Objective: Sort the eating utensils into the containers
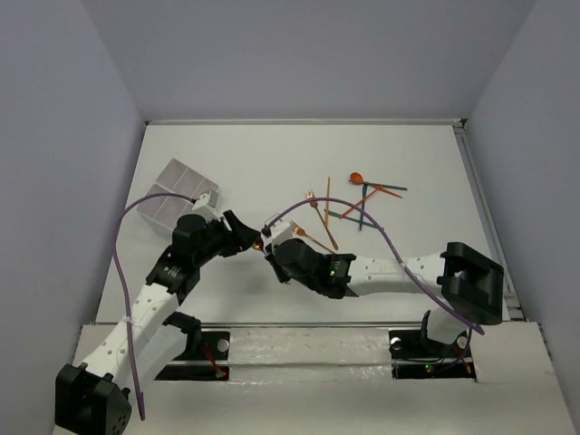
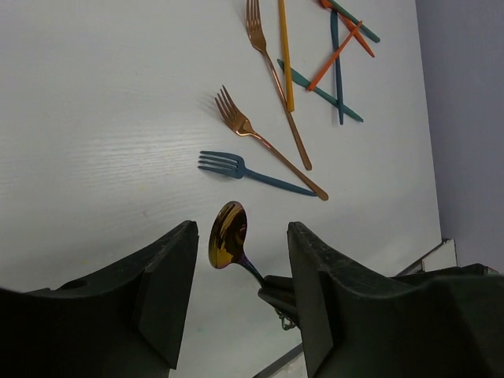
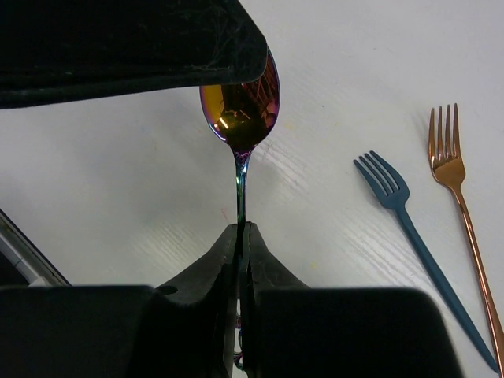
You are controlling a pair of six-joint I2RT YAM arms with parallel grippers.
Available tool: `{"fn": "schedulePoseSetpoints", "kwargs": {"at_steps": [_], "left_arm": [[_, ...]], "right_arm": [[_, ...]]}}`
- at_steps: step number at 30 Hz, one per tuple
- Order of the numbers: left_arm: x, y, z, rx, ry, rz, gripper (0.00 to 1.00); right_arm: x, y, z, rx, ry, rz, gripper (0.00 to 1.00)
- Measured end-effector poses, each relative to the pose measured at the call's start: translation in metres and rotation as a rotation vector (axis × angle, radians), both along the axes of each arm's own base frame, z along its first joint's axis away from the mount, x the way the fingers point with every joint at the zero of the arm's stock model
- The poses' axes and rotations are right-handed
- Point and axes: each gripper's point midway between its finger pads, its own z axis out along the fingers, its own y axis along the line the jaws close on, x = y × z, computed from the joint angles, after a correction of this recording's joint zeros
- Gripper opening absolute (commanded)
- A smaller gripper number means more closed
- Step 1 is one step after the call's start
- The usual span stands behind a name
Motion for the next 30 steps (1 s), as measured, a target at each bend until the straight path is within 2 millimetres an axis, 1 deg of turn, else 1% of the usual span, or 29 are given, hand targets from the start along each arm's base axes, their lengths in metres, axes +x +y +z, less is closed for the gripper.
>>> {"fn": "schedulePoseSetpoints", "kwargs": {"at_steps": [4,8,11,12,14,15,17,18,21,23,24,25,28,29,30], "left_arm": [[0.003,-0.002,-0.005,0.007,0.010,0.004,0.57],[0.006,-0.002,-0.004,0.010,0.000,0.014,0.54],[0.008,-0.002,-0.003,0.007,-0.008,0.015,0.53],[0.009,-0.003,-0.003,0.006,-0.011,0.017,0.45],[0.009,-0.003,-0.004,0.005,-0.006,0.018,0.33],[0.010,-0.003,-0.004,0.002,-0.007,0.017,0.20],[0.009,-0.006,-0.003,-0.008,-0.010,0.013,0.09],[0.009,-0.006,-0.002,-0.005,-0.015,0.010,0.06],[0.008,-0.003,-0.008,0.015,-0.007,0.013,0.06],[0.008,-0.002,-0.008,0.019,-0.007,0.016,0.06],[0.007,-0.002,-0.008,0.019,-0.008,0.017,0.06],[0.007,-0.001,-0.006,0.017,-0.012,0.020,0.06],[0.007,-0.001,0.000,0.007,-0.031,0.027,0.06],[0.007,0.000,0.002,0.006,-0.038,0.032,0.06],[0.008,0.002,0.006,0.011,-0.041,0.041,0.06]], "right_arm": [[0.000,0.000,0.004,0.011,-0.004,0.000,0.07],[0.000,0.000,0.015,0.042,-0.014,0.001,0.07],[0.000,0.001,0.023,0.063,-0.020,0.002,0.07],[0.000,0.001,0.024,0.067,-0.021,0.003,0.07],[-0.001,0.002,0.025,0.071,-0.020,0.006,0.07],[-0.001,0.002,0.025,0.072,-0.018,0.008,0.07],[-0.002,0.002,0.024,0.074,-0.015,0.009,0.07],[-0.002,0.002,0.024,0.073,-0.014,0.009,0.07],[-0.001,0.001,0.023,0.074,-0.016,0.003,0.09],[-0.001,0.000,0.022,0.075,-0.013,0.002,0.16],[-0.001,0.001,0.023,0.081,-0.012,0.000,0.22],[-0.001,0.001,0.024,0.088,-0.012,0.000,0.37],[-0.003,0.001,0.030,0.119,-0.009,0.000,0.61],[-0.004,-0.001,0.033,0.129,-0.008,0.000,0.72],[-0.005,-0.003,0.036,0.139,-0.009,0.000,0.77]]}}
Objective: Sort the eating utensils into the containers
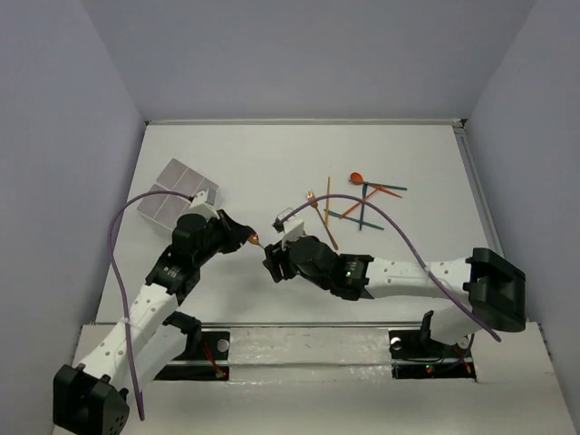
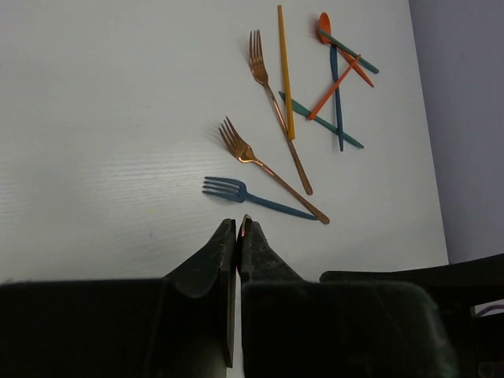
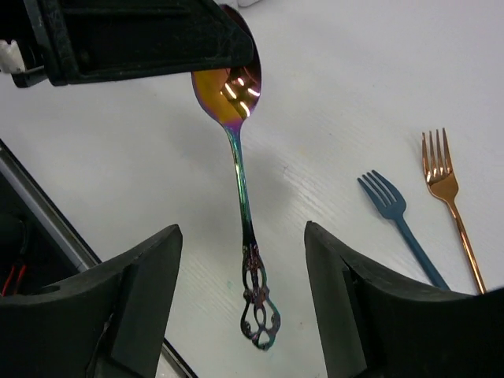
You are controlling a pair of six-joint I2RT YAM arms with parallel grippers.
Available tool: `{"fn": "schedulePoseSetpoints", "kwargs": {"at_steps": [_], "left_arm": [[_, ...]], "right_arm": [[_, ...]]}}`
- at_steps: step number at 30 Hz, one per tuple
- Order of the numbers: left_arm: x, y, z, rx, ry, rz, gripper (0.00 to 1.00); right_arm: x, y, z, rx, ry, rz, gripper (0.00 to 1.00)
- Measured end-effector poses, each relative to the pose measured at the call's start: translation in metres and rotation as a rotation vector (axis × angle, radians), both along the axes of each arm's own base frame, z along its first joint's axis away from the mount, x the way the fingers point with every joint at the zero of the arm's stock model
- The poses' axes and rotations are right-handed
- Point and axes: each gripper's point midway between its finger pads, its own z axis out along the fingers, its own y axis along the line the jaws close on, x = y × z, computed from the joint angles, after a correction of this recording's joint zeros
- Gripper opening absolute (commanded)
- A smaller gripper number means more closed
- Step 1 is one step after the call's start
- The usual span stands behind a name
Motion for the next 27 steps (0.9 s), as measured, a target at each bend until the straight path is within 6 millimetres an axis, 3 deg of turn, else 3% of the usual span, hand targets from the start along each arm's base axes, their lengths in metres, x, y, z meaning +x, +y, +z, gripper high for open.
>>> {"fn": "schedulePoseSetpoints", "kwargs": {"at_steps": [4,10,13,15,18,21,24,27], "left_arm": [[0.009,0.009,0.021,0.038,-0.036,0.046,0.06],[0.046,0.044,0.099,0.168,-0.179,0.242,0.06],[0.064,0.065,0.129,0.248,-0.221,0.343,0.06],[0.081,0.085,0.146,0.327,-0.238,0.427,0.06],[0.099,0.111,0.153,0.440,-0.225,0.519,0.06],[0.114,0.147,0.140,0.559,-0.164,0.613,0.06],[0.117,0.175,0.122,0.656,-0.089,0.682,0.06],[0.115,0.189,0.117,0.715,-0.064,0.726,0.06]], "right_arm": [[-0.005,-0.012,0.023,0.056,-0.015,-0.001,0.86],[-0.018,-0.049,0.086,0.224,-0.076,0.004,0.90],[-0.023,-0.067,0.104,0.283,-0.101,-0.003,0.91],[-0.022,-0.079,0.105,0.290,-0.110,-0.020,0.91],[-0.020,-0.087,0.098,0.273,-0.110,-0.039,0.91],[-0.019,-0.096,0.078,0.227,-0.102,-0.057,0.91],[-0.017,-0.104,0.065,0.198,-0.094,-0.069,0.91],[-0.016,-0.110,0.057,0.187,-0.091,-0.077,0.91]]}}
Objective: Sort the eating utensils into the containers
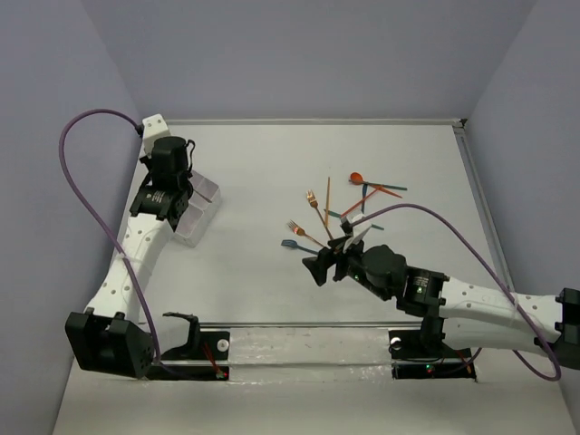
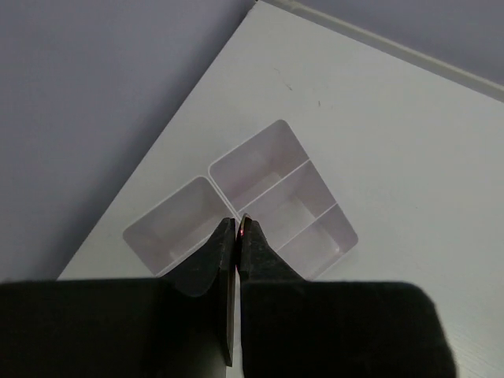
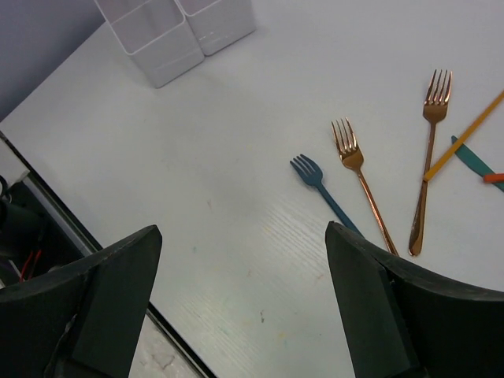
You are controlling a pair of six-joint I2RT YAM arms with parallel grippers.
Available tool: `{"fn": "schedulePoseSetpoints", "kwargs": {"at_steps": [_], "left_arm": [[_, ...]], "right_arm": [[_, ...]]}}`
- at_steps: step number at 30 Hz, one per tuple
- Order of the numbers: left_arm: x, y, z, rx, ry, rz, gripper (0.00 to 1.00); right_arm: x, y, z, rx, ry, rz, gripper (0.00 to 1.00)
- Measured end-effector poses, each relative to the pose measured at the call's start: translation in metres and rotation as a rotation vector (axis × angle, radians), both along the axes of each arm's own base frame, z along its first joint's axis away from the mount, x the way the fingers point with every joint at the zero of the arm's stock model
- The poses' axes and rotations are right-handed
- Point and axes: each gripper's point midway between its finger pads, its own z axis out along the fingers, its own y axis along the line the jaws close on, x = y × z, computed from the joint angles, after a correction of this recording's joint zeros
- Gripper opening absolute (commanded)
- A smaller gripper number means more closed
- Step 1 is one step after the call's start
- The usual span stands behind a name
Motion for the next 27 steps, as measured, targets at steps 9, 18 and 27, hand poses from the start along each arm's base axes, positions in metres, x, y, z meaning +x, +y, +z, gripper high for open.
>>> {"fn": "schedulePoseSetpoints", "kwargs": {"at_steps": [9,18,27], "left_arm": [[0.014,0.020,0.026,0.101,-0.078,0.099,0.06],[0.048,0.030,0.014,0.229,-0.061,0.147,0.06],[0.064,0.036,0.025,0.318,-0.106,0.177,0.06]], "right_arm": [[-0.004,0.005,-0.008,-0.004,0.022,0.037,0.90],[-0.006,0.008,-0.013,-0.015,0.033,0.054,0.90],[-0.005,0.010,-0.017,-0.026,0.038,0.058,0.90]]}}
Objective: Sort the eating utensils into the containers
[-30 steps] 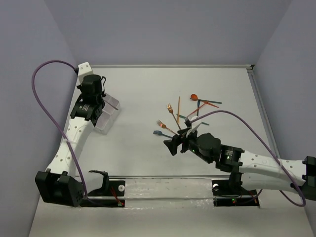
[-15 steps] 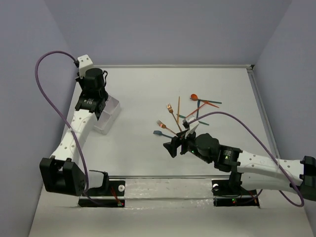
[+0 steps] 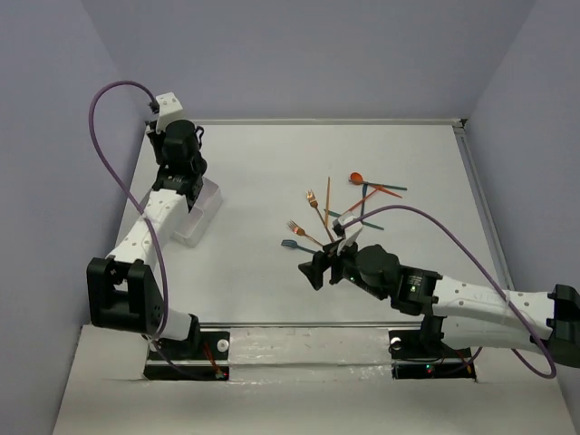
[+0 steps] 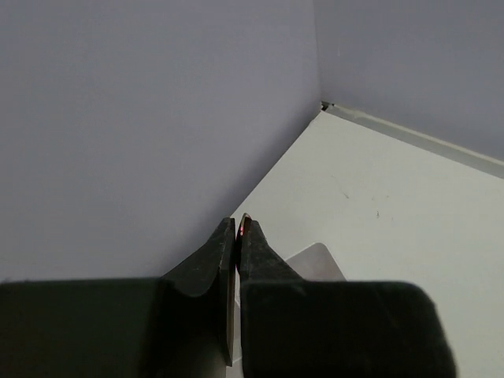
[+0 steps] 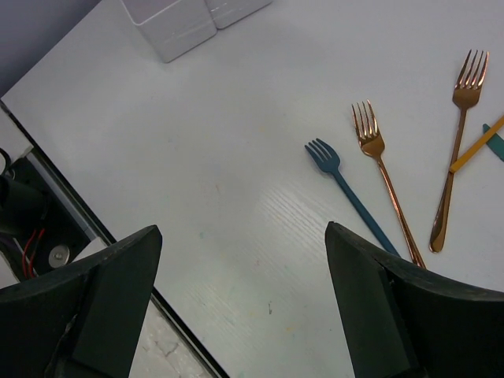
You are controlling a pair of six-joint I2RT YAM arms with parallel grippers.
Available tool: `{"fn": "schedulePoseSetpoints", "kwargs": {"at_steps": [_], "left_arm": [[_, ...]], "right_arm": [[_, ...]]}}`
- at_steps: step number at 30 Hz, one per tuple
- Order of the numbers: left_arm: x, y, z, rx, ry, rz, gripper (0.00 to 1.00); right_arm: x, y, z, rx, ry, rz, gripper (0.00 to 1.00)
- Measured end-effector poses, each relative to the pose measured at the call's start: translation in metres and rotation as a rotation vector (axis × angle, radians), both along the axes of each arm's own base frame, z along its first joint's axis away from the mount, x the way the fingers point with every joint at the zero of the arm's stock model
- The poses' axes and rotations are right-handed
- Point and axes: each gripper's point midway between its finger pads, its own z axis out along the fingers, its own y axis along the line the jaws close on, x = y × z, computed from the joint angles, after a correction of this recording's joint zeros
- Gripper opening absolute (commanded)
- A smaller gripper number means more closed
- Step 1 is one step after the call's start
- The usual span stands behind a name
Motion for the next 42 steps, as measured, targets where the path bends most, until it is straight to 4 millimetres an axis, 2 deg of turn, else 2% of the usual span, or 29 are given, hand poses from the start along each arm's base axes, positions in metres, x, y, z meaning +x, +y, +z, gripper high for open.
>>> {"fn": "schedulePoseSetpoints", "kwargs": {"at_steps": [5,14,18,20,21,22,23,24,26,30,33,37,39,42], "left_arm": [[0.004,0.000,-0.010,0.031,-0.005,-0.006,0.06],[0.013,-0.016,-0.065,0.090,0.112,-0.054,0.06],[0.013,-0.020,-0.068,0.098,0.114,-0.064,0.07],[0.014,-0.022,-0.068,0.099,0.101,-0.068,0.24],[0.014,-0.022,-0.068,0.101,0.102,-0.068,0.24],[0.014,-0.022,-0.070,0.103,0.104,-0.069,0.36],[0.013,-0.022,-0.072,0.106,0.108,-0.069,0.41],[0.013,-0.022,-0.074,0.108,0.112,-0.068,0.51],[0.012,-0.023,-0.077,0.111,0.117,-0.072,0.56],[0.013,-0.028,-0.075,0.110,0.110,-0.081,0.67],[0.013,-0.030,-0.076,0.107,0.110,-0.085,0.71],[0.011,-0.036,-0.073,0.087,0.112,-0.102,0.71],[0.010,-0.046,-0.061,0.056,0.086,-0.132,0.71],[0.009,-0.069,-0.024,-0.028,0.000,-0.212,0.71]], "right_arm": [[0.000,0.000,-0.002,-0.006,0.002,0.000,0.90],[0.001,-0.001,0.003,0.008,-0.005,-0.005,0.90],[0.001,-0.002,0.004,0.011,-0.007,-0.009,0.90],[0.001,-0.002,0.004,0.011,-0.008,-0.011,0.90],[0.001,-0.002,0.004,0.011,-0.008,-0.012,0.90],[0.002,-0.002,0.004,0.010,-0.008,-0.013,0.90],[0.002,-0.003,0.004,0.010,-0.009,-0.016,0.90],[0.002,-0.003,0.004,0.010,-0.010,-0.018,0.89],[0.003,-0.005,0.006,0.011,-0.011,-0.025,0.89],[0.006,-0.009,0.010,0.023,-0.017,-0.041,0.89],[0.007,-0.010,0.008,0.017,-0.012,-0.046,0.84],[0.012,-0.015,0.003,0.002,-0.001,-0.067,0.63],[0.020,-0.021,0.000,-0.004,0.009,-0.097,0.56],[0.034,-0.029,-0.008,-0.024,0.037,-0.135,0.54]]}}
